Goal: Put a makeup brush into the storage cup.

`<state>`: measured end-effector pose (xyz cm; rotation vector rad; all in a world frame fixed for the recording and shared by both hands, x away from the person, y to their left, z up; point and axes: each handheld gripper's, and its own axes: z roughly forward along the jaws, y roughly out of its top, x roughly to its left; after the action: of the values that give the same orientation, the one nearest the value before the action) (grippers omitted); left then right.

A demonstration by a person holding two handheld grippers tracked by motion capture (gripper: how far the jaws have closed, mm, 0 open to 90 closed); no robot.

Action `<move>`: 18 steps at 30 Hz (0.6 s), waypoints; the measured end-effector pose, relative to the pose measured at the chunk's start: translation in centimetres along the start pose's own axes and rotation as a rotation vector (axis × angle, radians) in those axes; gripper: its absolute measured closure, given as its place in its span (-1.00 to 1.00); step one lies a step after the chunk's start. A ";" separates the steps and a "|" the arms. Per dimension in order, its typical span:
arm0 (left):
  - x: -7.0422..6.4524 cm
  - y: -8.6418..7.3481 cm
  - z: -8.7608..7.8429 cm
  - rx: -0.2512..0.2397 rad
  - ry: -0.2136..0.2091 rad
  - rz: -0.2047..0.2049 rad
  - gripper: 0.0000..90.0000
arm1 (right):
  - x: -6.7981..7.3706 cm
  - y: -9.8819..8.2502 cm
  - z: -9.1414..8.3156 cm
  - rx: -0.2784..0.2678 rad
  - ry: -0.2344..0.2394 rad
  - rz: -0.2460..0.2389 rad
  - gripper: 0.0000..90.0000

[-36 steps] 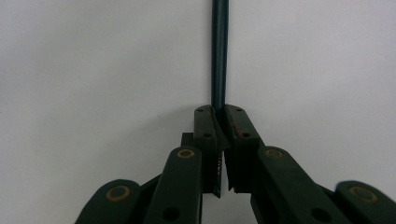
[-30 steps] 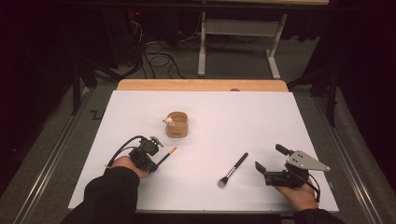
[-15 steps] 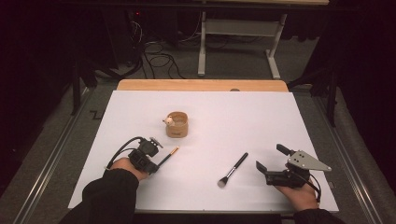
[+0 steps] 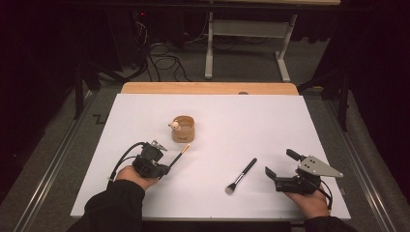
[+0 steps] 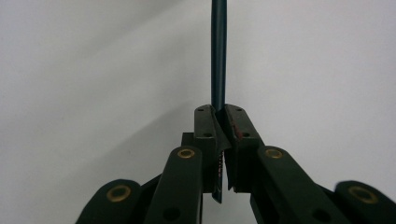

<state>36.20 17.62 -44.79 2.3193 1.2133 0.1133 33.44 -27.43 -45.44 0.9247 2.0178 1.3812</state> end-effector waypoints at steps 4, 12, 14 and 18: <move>-0.2 -0.1 -0.4 -0.061 0.013 -0.012 0.88 | 0.0 0.0 0.0 -0.002 0.003 -0.004 -0.95; -1.1 -0.6 -1.1 -0.200 0.012 -0.018 0.88 | 0.0 0.0 0.0 -0.003 0.004 -0.006 -0.95; -1.1 -0.8 -1.3 -0.234 0.004 -0.033 0.88 | 0.0 0.0 0.0 -0.003 0.004 -0.005 -0.95; -0.7 -1.2 -1.5 -0.279 0.007 -0.060 0.88 | 0.0 0.0 0.0 -0.001 0.002 -0.002 -0.95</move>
<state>34.42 18.21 -43.97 2.0414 1.1872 0.2532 33.45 -27.44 -45.45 0.9211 2.0190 1.3823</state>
